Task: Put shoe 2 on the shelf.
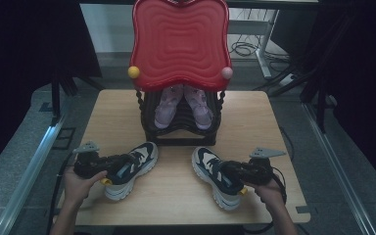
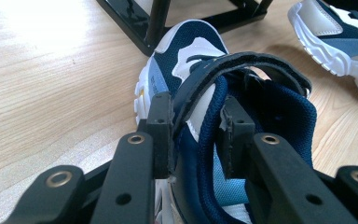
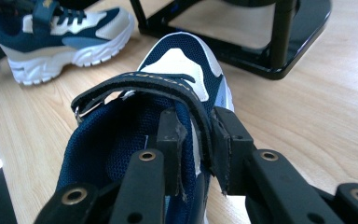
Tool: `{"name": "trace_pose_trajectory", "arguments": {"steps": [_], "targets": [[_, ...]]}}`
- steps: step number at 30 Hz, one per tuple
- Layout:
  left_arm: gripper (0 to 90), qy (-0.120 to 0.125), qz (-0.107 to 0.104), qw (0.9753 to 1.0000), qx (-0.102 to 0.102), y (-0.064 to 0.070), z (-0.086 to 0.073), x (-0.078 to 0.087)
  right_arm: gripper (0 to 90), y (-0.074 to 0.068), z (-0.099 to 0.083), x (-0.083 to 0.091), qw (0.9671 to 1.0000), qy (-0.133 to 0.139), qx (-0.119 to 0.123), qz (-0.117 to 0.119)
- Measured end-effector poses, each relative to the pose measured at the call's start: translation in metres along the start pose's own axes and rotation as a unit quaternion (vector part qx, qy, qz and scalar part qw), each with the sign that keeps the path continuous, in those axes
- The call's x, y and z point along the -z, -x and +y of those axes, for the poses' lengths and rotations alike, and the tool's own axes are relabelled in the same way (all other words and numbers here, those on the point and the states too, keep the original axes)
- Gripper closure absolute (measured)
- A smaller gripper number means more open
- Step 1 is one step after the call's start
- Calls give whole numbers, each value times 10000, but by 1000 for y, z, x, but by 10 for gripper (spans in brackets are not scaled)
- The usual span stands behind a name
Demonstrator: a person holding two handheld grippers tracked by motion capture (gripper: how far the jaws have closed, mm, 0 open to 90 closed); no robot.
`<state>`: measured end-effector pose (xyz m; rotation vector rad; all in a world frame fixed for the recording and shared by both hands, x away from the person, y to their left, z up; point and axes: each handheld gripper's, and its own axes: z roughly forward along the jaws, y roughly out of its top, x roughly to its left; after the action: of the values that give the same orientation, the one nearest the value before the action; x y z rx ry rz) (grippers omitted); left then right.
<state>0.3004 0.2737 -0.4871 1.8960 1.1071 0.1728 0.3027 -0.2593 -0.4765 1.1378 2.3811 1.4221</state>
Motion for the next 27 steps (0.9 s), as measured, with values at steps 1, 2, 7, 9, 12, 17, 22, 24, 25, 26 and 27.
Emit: {"name": "trace_pose_trajectory", "arguments": {"steps": [1, 2, 7, 9, 12, 17, 22, 24, 25, 26, 27], "targets": [[699, 32, 10, 10000, 12, 0, 0, 1, 744, 1, -2, 3, 9999, 111, -14, -10], [700, 73, 13, 10000, 26, 0, 0, 2, 743, 2, -3, 5, 9998, 188, -54, -19], [699, 271, -40, 9995, 131, -1, -2, 7, 744, 5, -10, 12, 9982, 532, -261, -7], [699, 365, -58, 9991, 185, -1, -3, 10, 744, 5, -11, 13, 9978, 600, -280, -15], [697, 522, -47, 9983, 243, 1, -6, 16, 743, 5, -12, 17, 9972, 691, -269, -49], [696, 740, -78, 9967, 330, -1, -10, 24, 743, 6, -19, 23, 9952, 885, -398, -77], [694, 899, -83, 9950, 435, -2, -13, 31, 743, 7, -24, 29, 9928, 1093, -480, -107], [694, 957, -82, 9944, 443, -3, -14, 34, 743, 9, -25, 31, 9917, 1164, -522, -129], [694, 999, -80, 9939, 457, -3, -14, 34, 743, 10, -26, 32, 9910, 1212, -555, -140], [694, 1033, -76, 9935, 472, -3, -15, 35, 743, 10, -27, 33, 9905, 1243, -570, -144], [693, 1058, -66, 9932, 477, -3, -15, 36, 743, 11, -28, 34, 9902, 1262, -586, -138]]}}
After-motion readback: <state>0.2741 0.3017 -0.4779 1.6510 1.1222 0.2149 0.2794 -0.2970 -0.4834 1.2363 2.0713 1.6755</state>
